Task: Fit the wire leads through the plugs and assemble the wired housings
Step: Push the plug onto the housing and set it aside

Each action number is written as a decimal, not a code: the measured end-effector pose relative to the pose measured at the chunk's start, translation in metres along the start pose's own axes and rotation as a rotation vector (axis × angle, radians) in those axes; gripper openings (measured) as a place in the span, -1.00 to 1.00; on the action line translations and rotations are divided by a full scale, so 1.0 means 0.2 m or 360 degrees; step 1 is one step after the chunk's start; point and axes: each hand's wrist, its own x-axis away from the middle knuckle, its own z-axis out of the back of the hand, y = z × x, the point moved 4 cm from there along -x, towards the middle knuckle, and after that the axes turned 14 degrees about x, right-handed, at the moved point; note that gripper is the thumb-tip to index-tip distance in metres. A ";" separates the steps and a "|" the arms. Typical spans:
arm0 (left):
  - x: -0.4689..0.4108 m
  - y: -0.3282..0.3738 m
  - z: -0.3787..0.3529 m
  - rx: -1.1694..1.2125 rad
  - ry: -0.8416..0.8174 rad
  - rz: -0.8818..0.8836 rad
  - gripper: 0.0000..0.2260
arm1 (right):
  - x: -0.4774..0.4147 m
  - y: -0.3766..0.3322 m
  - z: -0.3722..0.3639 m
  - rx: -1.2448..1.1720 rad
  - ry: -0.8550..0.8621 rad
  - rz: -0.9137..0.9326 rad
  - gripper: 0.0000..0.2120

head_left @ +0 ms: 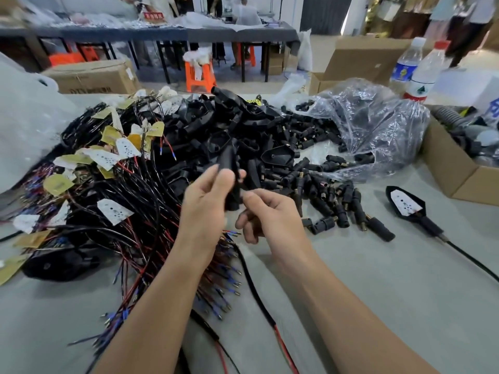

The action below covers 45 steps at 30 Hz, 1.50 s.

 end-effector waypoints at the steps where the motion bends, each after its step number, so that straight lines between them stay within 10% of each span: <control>1: -0.02 0.02 0.04 0.0134 0.0139 -0.0011 -0.77 | 0.00 0.00 0.00 0.0386 0.0084 0.0034 -0.77; 5: -0.09 0.06 0.23 0.0515 0.0511 -0.0008 -0.72 | -0.02 -0.02 -0.09 0.1773 -0.0078 0.0173 -0.86; 10: -0.10 0.02 0.23 0.0450 0.0405 0.0143 -0.68 | -0.02 -0.04 -0.18 0.2009 -0.0538 0.0225 -0.82; 27: -0.07 0.01 0.17 0.0629 0.0196 0.0310 -0.66 | -0.12 -0.02 0.10 -0.0284 0.0189 -0.0357 -0.81; 45: 0.06 -0.18 -0.09 0.0528 -0.0093 0.0993 -0.61 | -0.11 0.00 0.15 -0.0633 0.0211 -0.0314 -0.84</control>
